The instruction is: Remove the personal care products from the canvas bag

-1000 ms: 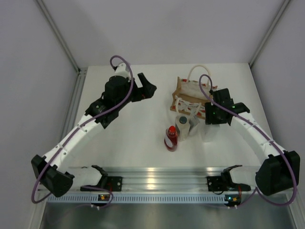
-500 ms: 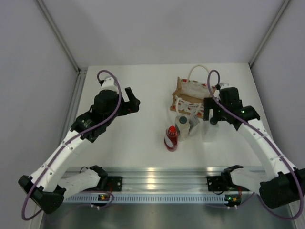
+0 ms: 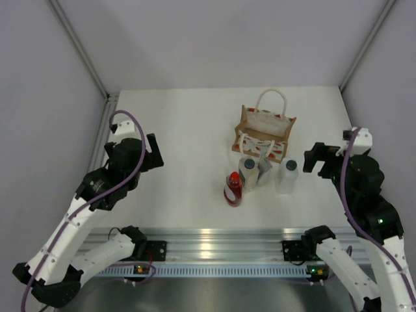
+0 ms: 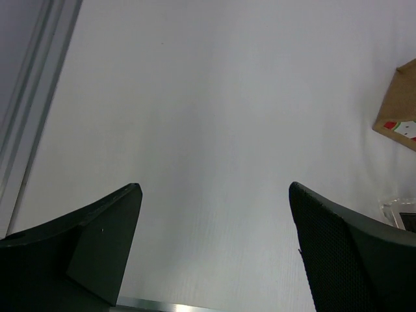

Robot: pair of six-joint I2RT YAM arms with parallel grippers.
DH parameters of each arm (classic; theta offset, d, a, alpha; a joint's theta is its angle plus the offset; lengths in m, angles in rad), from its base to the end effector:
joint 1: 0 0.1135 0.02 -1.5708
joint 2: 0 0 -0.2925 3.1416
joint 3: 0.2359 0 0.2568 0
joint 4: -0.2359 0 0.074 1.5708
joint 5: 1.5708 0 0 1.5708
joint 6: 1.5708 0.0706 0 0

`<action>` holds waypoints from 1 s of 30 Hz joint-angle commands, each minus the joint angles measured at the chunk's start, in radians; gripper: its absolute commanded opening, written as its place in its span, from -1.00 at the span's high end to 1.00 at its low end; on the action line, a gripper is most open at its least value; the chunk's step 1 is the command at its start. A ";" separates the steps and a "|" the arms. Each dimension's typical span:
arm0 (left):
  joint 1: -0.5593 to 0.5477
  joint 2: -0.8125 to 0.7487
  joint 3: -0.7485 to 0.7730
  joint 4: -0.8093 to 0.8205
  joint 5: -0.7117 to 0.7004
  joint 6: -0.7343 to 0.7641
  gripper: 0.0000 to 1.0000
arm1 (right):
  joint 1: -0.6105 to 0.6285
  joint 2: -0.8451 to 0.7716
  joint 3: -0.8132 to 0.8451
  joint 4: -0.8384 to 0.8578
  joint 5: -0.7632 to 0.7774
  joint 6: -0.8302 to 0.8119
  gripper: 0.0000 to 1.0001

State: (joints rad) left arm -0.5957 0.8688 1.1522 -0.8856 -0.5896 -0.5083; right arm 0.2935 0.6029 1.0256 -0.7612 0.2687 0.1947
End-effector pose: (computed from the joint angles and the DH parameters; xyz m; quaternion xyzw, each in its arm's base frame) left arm 0.1573 -0.0592 0.3891 -0.0981 0.8519 -0.0147 0.5142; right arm 0.1166 0.0157 0.3893 0.0374 0.8116 0.0323 0.5821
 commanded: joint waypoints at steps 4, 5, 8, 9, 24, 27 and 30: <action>0.004 -0.076 -0.057 -0.027 -0.130 0.022 -0.97 | 0.012 -0.205 -0.059 0.017 0.063 -0.107 -0.99; 0.005 -0.082 -0.065 -0.027 -0.140 0.014 -0.97 | 0.012 -0.244 -0.067 0.013 0.058 -0.121 -0.99; 0.005 -0.108 -0.088 -0.026 -0.164 -0.021 -0.97 | 0.012 -0.285 -0.064 -0.010 0.069 -0.120 -0.99; 0.005 -0.113 -0.097 -0.026 -0.167 -0.041 -0.97 | 0.012 -0.301 -0.062 -0.018 0.072 -0.118 -0.99; 0.005 -0.217 -0.147 0.004 -0.199 -0.058 -0.97 | 0.012 -0.273 -0.099 -0.018 0.056 -0.080 -0.99; 0.005 -0.225 -0.149 0.004 -0.199 -0.059 -0.97 | 0.012 -0.270 -0.102 -0.015 0.081 -0.064 -0.99; 0.005 -0.223 -0.149 0.007 -0.200 -0.058 -0.98 | 0.012 -0.256 -0.098 -0.015 0.084 -0.058 -0.99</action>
State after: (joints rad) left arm -0.5957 0.6479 1.0088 -0.9001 -0.7723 -0.5667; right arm 0.2935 0.3260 0.9234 -0.7807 0.3359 0.1173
